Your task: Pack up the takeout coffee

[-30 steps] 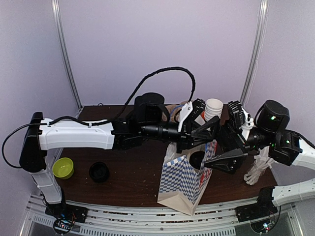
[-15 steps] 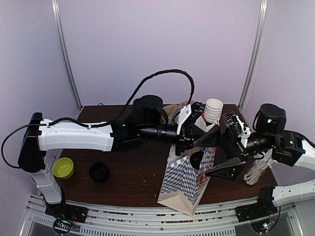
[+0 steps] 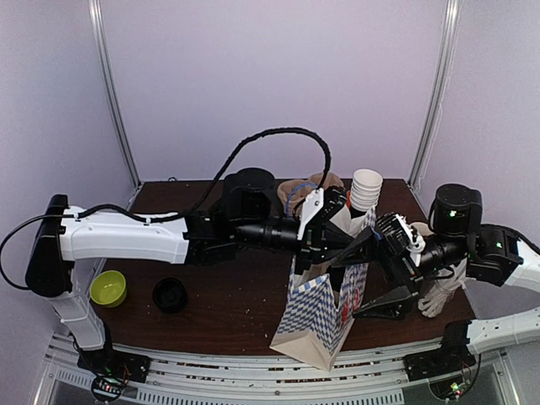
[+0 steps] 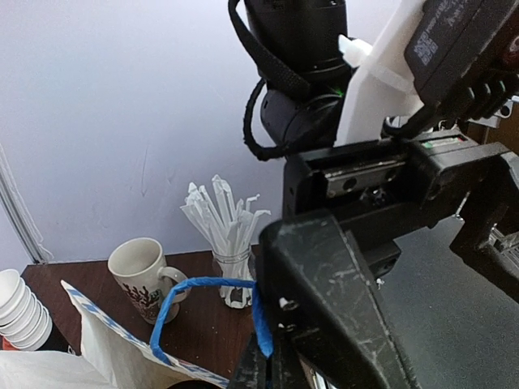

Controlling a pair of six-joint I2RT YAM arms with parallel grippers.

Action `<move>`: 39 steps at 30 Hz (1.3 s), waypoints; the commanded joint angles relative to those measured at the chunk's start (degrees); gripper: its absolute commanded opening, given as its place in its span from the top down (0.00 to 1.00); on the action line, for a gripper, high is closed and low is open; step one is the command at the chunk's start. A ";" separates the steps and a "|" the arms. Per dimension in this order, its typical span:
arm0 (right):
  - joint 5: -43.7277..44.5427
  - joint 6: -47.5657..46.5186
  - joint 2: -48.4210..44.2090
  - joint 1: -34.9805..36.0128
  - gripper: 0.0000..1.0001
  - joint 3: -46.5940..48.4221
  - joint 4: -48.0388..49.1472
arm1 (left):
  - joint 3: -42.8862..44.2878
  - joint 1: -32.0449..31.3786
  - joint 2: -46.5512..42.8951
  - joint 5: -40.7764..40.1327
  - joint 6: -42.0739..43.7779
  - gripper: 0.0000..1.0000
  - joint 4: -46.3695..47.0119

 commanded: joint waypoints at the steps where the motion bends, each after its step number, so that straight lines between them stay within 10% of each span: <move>1: 3.34 -0.52 -0.78 -0.95 0.00 0.14 -6.65 | -1.18 0.82 -5.74 4.52 2.57 1.00 2.66; 39: 7.61 -19.66 7.97 -0.80 0.03 6.78 -33.79 | 8.96 0.76 -7.61 16.77 10.94 1.00 -10.20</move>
